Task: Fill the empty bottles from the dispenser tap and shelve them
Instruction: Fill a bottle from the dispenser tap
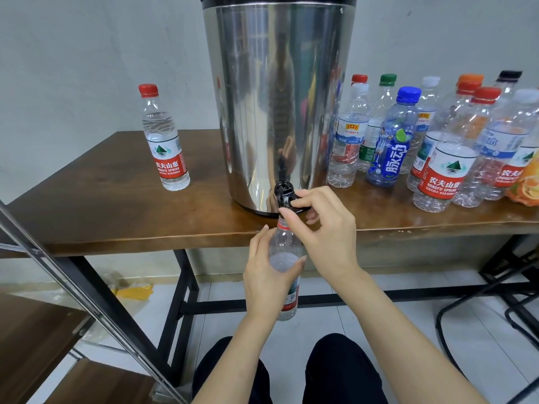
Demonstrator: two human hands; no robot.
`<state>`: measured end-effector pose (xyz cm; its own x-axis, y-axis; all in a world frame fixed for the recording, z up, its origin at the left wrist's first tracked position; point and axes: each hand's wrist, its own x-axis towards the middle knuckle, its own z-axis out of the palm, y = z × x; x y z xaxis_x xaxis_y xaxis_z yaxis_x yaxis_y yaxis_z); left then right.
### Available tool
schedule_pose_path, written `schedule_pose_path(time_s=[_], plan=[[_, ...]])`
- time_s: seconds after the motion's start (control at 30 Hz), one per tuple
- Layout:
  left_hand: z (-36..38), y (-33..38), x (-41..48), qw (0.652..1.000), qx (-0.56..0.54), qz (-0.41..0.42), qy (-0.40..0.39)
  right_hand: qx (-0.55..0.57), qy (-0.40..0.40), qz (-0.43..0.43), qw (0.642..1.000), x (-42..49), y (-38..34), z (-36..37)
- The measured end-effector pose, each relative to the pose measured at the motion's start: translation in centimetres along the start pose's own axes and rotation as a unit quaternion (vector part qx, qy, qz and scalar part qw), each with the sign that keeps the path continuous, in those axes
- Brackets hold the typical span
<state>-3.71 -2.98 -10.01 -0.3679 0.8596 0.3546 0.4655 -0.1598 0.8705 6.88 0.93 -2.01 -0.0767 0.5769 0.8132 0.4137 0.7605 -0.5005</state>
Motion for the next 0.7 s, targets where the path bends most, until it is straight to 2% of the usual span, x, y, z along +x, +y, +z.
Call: schedule_pose_path(time_s=[0.7], plan=[[0.0,0.13,-0.03,1.0,-0.012,-0.007,-0.004,0.006,0.002,0.0,1.0,0.09,-0.11,0.03]])
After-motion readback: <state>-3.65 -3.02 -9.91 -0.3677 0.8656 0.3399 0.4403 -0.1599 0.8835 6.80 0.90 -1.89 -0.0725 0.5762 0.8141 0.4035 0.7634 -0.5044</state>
